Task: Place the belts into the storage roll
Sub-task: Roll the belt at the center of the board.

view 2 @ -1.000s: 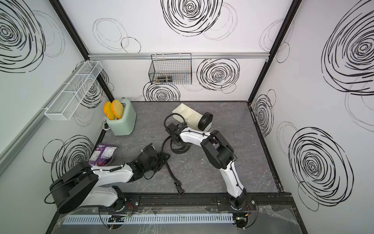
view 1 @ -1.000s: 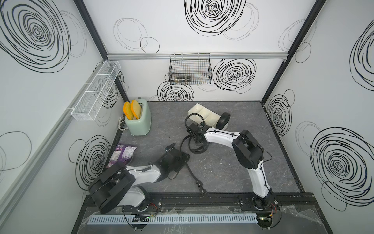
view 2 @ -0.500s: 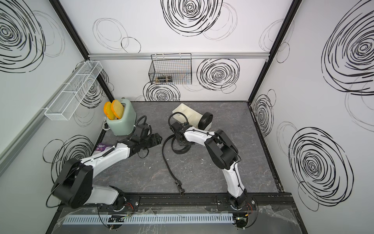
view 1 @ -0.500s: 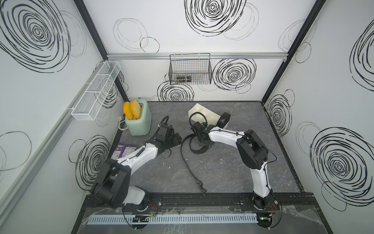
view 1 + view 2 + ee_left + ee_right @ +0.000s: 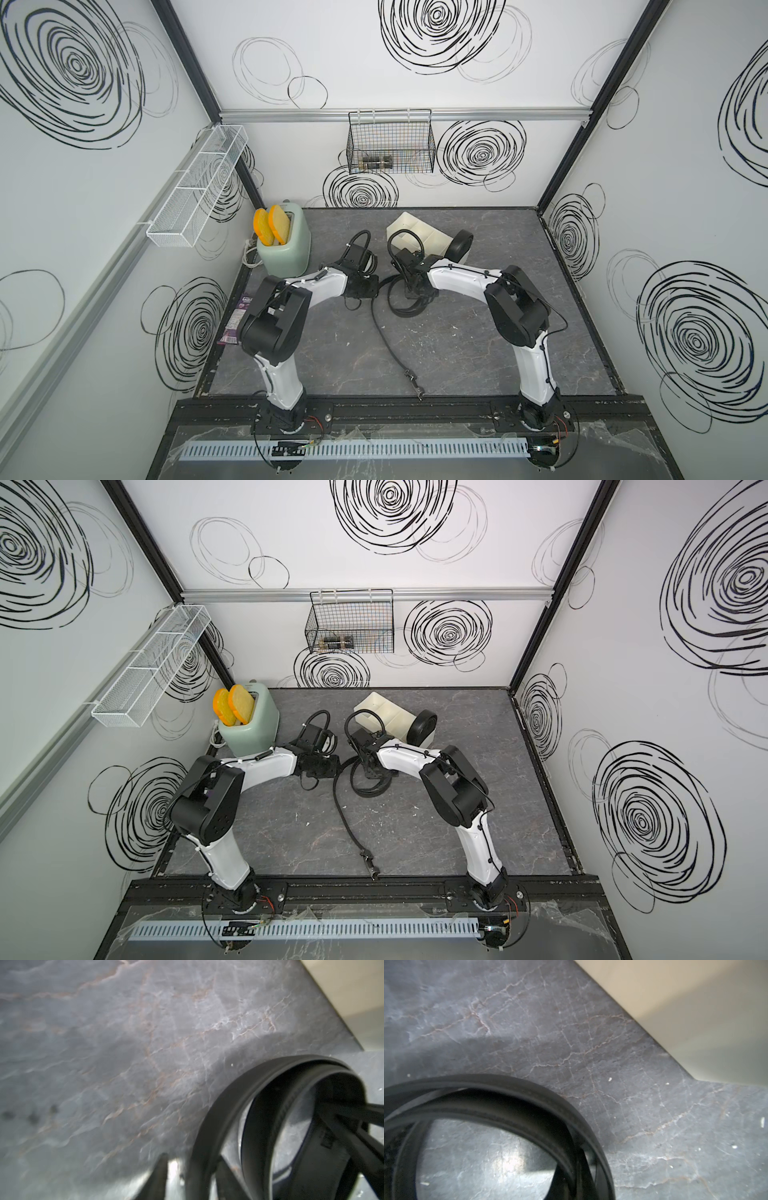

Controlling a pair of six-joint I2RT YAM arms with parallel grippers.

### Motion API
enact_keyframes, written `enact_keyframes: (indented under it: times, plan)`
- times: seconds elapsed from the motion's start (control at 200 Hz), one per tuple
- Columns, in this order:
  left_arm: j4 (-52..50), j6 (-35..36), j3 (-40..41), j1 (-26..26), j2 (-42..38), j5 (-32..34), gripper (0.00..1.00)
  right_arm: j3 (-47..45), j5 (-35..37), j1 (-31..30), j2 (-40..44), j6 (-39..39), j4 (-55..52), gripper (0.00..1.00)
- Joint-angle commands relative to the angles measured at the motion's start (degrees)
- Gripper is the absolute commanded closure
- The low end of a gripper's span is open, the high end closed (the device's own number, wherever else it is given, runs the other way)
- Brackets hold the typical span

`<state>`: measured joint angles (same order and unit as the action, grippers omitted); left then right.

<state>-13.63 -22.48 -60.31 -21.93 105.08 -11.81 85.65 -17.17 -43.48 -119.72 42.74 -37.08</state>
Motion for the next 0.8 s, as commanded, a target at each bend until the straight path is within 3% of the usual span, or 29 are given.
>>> enact_keyframes:
  times: [0.0,0.095,0.155,0.245,0.41,0.56,0.686,0.791]
  plan:
    - [-0.89,-1.38,1.72,2.18,1.52,-5.28,1.00,0.72,-0.54,-0.31,-2.25,1.79,-2.10,1.00]
    - [8.47,-12.46,11.00,8.70,-2.50,-13.15,1.00,1.88,-1.25,0.61,-2.64,2.32,-1.91,1.00]
    - [16.74,-22.94,18.37,12.59,-5.71,-17.27,1.00,3.21,-1.82,1.18,-3.12,2.35,-1.87,1.00]
    - [22.86,-32.49,24.07,14.08,-9.46,-17.18,1.00,7.23,-2.58,1.87,-5.14,2.52,-3.94,1.00]
    - [30.75,-48.52,29.75,9.73,-12.47,-13.65,1.00,12.12,-4.11,2.08,-7.93,5.26,-6.04,1.00]
    - [38.21,-62.00,33.92,1.01,-12.88,-9.76,1.00,12.66,-5.72,2.00,-8.69,8.29,-6.16,1.00]
    - [41.71,-70.18,39.69,-3.75,-15.72,-3.85,1.00,12.97,-3.72,2.82,-8.86,4.93,-9.43,1.00]
    - [39.63,-67.35,36.80,-6.84,-13.39,-4.95,1.00,11.51,-7.80,3.93,-9.11,4.07,-9.23,1.00]
